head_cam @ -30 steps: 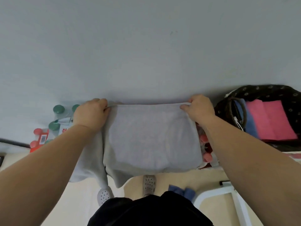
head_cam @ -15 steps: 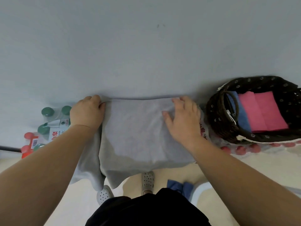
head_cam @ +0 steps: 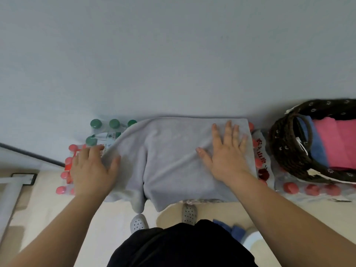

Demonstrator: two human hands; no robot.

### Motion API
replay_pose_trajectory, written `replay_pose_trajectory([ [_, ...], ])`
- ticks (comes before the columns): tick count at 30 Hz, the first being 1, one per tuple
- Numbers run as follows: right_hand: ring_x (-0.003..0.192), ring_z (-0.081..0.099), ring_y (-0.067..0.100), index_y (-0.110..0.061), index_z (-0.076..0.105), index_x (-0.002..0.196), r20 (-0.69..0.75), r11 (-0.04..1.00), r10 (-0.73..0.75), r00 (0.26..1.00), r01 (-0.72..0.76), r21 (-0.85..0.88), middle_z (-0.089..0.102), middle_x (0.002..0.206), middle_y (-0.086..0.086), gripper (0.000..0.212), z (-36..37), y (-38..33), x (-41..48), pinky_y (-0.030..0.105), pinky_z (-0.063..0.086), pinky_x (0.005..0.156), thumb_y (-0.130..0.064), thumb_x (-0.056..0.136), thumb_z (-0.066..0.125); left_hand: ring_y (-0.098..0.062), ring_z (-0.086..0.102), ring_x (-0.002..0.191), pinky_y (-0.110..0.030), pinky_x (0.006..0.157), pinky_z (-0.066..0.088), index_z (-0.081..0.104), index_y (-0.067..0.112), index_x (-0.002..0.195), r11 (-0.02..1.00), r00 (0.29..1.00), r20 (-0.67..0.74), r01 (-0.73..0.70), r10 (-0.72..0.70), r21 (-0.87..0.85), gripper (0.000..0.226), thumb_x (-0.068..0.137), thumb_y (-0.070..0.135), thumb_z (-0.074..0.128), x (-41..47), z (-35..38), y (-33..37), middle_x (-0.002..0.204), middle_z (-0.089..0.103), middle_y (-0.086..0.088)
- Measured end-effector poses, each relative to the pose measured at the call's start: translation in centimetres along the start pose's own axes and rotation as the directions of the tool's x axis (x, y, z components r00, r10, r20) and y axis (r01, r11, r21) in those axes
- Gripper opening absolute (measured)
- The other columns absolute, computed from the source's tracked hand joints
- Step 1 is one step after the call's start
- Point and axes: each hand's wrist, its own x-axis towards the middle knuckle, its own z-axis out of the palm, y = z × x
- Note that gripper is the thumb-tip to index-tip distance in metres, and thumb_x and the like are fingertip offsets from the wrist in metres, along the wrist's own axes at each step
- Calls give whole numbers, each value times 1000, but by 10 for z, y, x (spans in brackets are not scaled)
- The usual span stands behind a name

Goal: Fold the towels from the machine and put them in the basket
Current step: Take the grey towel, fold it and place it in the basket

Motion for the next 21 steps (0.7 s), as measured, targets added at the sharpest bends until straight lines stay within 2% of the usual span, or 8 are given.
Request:
replay_pose_trajectory([
  [3,150,-21,34,-28,-8,158,-17,970,-242,970,242,10,-20,164,12,88,-14,-50,2,60,-11,119,-78,87,7,-41,52,110,-51,96,42,59,11,120,997,996,48,79,-79,16,58,83,55,67,-21,-7,-20,117,59,-18],
  [6,152,-16,32,-30,5,159,12,880,-473,881,472,53,-10,167,9,80,-14,-105,2,59,-9,119,-73,93,18,-37,51,107,-48,93,44,62,15,114,993,990,87,113,-114,20,50,81,50,72,-34,-10,-26,114,60,-12],
  [9,153,-10,31,-29,12,158,91,787,-617,782,616,40,-4,167,7,74,-8,-146,4,58,-8,120,-66,97,28,-38,51,105,-48,92,45,65,13,110,988,983,103,151,-153,29,43,82,45,73,-35,-10,-30,111,60,-13],
  [11,153,-8,29,-27,12,158,135,746,-661,738,665,19,-1,167,5,72,-6,-164,7,58,-5,120,-61,99,32,-39,54,98,-46,85,46,68,11,95,988,985,83,153,-153,6,28,83,36,73,-31,-11,-31,100,61,-14],
  [13,153,-4,26,-25,15,158,110,720,-691,715,693,17,5,167,2,68,-8,-178,11,58,1,121,-53,100,36,-35,52,90,-40,71,39,64,10,82,994,991,73,111,-111,-5,18,85,27,69,-27,-15,-26,90,60,-12],
  [16,153,2,24,-27,18,158,36,673,-739,672,738,36,15,166,-3,60,-13,-195,22,56,6,121,-40,103,38,-24,42,79,-36,60,23,57,11,84,994,994,66,94,-90,-64,16,92,24,61,-21,-26,-14,88,58,-6],
  [19,150,16,25,-35,29,153,87,544,-838,539,839,36,33,158,-7,57,-21,-205,37,53,9,119,-32,99,46,-33,54,71,-36,54,33,53,12,84,990,999,7,-42,44,-137,17,93,27,55,-23,-37,-9,80,59,-6],
  [21,132,42,27,-34,55,135,112,458,-884,453,889,21,58,133,-2,44,-24,-203,41,49,23,113,-30,91,57,-33,57,60,-32,47,36,56,13,81,976,977,-49,-212,209,-49,23,89,33,50,-28,-39,-10,75,59,-5],
])
